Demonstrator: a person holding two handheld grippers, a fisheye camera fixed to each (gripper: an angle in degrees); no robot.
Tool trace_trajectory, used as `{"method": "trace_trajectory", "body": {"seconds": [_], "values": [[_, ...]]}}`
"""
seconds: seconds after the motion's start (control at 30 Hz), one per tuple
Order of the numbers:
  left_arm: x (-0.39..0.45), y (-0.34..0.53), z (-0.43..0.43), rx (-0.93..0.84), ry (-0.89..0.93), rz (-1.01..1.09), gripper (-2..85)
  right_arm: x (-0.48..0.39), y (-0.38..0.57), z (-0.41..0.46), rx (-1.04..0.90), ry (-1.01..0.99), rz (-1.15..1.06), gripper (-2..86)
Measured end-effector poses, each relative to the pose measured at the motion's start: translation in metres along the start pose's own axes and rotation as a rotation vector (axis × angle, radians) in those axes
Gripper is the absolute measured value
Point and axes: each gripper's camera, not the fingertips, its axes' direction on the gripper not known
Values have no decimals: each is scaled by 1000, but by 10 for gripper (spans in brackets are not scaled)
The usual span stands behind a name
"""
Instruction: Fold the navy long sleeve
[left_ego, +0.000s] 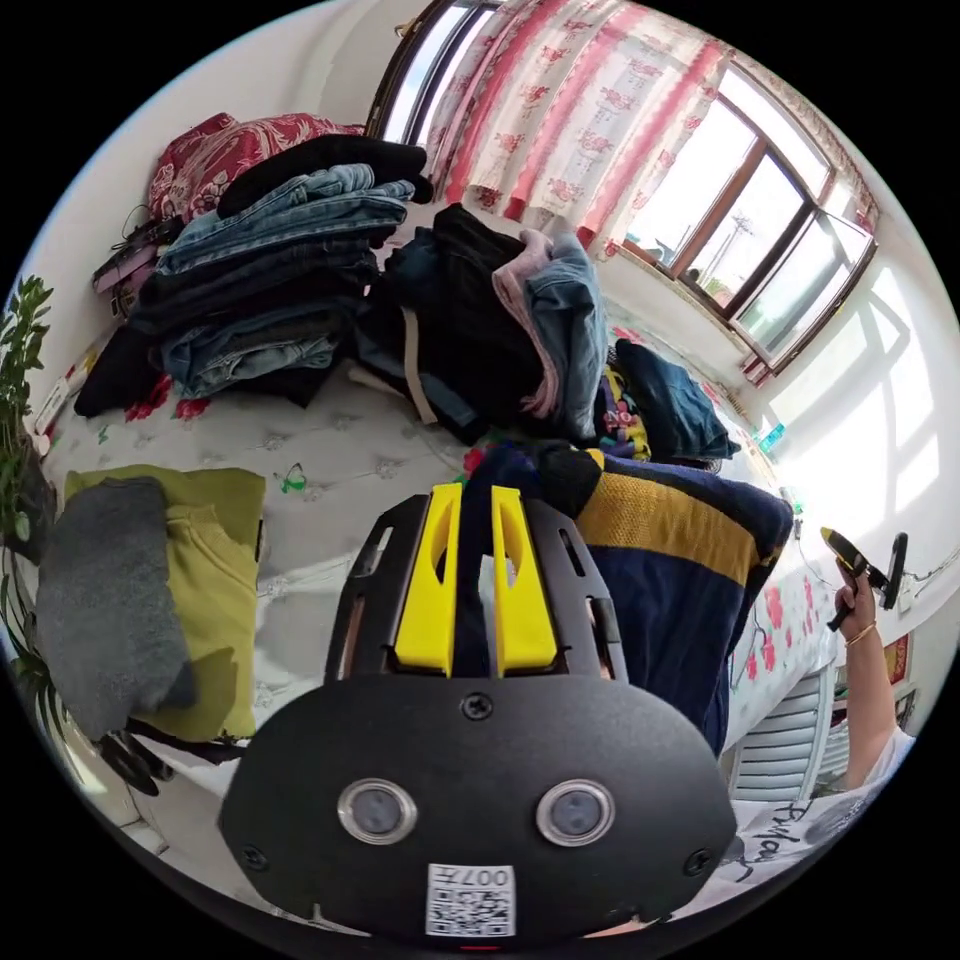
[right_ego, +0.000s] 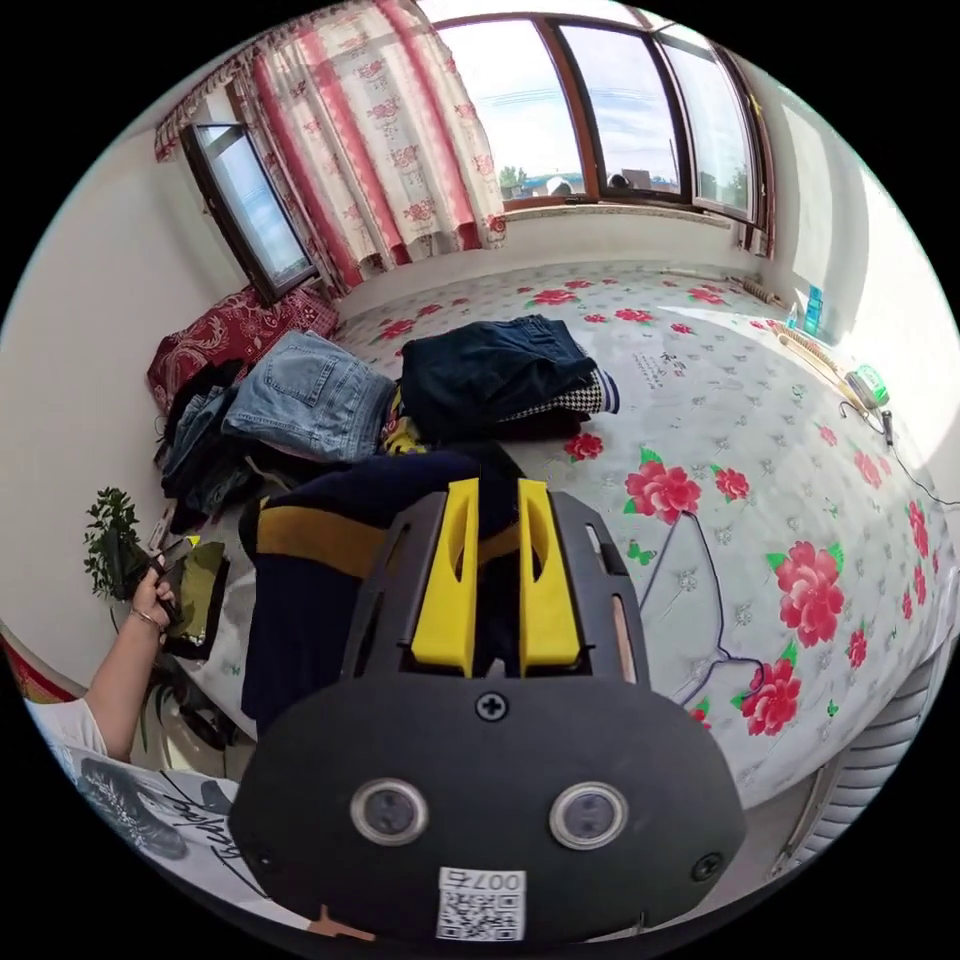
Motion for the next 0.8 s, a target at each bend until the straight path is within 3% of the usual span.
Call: {"method": "trace_trajectory", "body": {"seconds": [0.37, 0.43, 0.53, 0.63, 0.7, 0.8], "values": [[-18, 237, 39, -414, -2, -58, 73, 19, 259, 79, -595, 171, 67, 44], [-10, 248, 48, -441, -11, -42, 66, 16, 274, 71, -519, 170, 66, 32], [8, 245, 62, -445, -129, 119, 9, 17, 269, 75, -597, 149, 79, 13], [2, 224, 69, -496, -160, 155, -4, 26, 245, 54, -544, 261, 60, 5], [-14, 200, 40, -376, -215, 139, -3, 46, 224, 5, -388, 409, 99, 6], [-39, 183, -9, -211, -279, 54, 18, 75, 220, -62, -207, 465, 231, 13]]}}
